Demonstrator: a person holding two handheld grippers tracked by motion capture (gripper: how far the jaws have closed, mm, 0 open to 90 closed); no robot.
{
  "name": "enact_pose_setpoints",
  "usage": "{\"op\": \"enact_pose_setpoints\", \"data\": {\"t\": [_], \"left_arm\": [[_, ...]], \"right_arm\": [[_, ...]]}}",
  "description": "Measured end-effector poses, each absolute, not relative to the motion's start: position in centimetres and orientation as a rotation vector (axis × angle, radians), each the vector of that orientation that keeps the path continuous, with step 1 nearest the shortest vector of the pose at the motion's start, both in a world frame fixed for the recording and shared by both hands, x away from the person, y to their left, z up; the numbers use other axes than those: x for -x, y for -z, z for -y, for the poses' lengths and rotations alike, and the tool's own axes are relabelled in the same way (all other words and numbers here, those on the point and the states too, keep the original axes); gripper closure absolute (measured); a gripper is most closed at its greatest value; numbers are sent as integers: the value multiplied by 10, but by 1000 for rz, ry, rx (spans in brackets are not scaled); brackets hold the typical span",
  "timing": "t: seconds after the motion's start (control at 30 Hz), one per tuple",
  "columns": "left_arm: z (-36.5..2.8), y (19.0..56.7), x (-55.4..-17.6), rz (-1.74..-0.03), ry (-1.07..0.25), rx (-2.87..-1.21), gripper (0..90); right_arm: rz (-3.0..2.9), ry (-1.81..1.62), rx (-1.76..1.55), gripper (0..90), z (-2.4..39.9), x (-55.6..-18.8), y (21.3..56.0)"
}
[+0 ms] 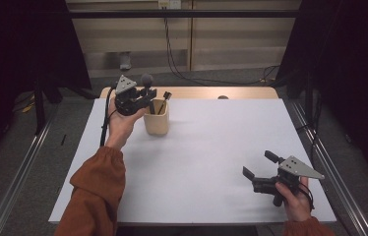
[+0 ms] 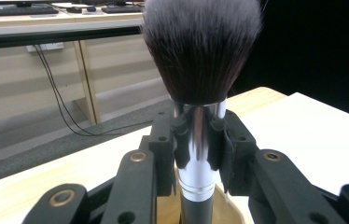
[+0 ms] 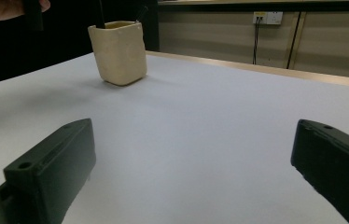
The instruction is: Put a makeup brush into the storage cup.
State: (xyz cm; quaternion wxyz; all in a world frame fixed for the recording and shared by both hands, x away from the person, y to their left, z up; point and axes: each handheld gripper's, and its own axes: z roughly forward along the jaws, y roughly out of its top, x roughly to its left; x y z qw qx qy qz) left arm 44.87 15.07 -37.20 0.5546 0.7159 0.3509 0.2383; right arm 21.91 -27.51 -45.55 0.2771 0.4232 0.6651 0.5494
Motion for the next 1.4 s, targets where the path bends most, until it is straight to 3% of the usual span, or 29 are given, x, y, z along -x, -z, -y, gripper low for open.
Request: {"op": "enact_pose_setpoints", "data": {"t": [1.4], "left_arm": [[-147, 407, -451, -855, -544, -1765, 701]], "right_arm": [[-1799, -1473, -1130, 0, 273, -219, 457]]}}
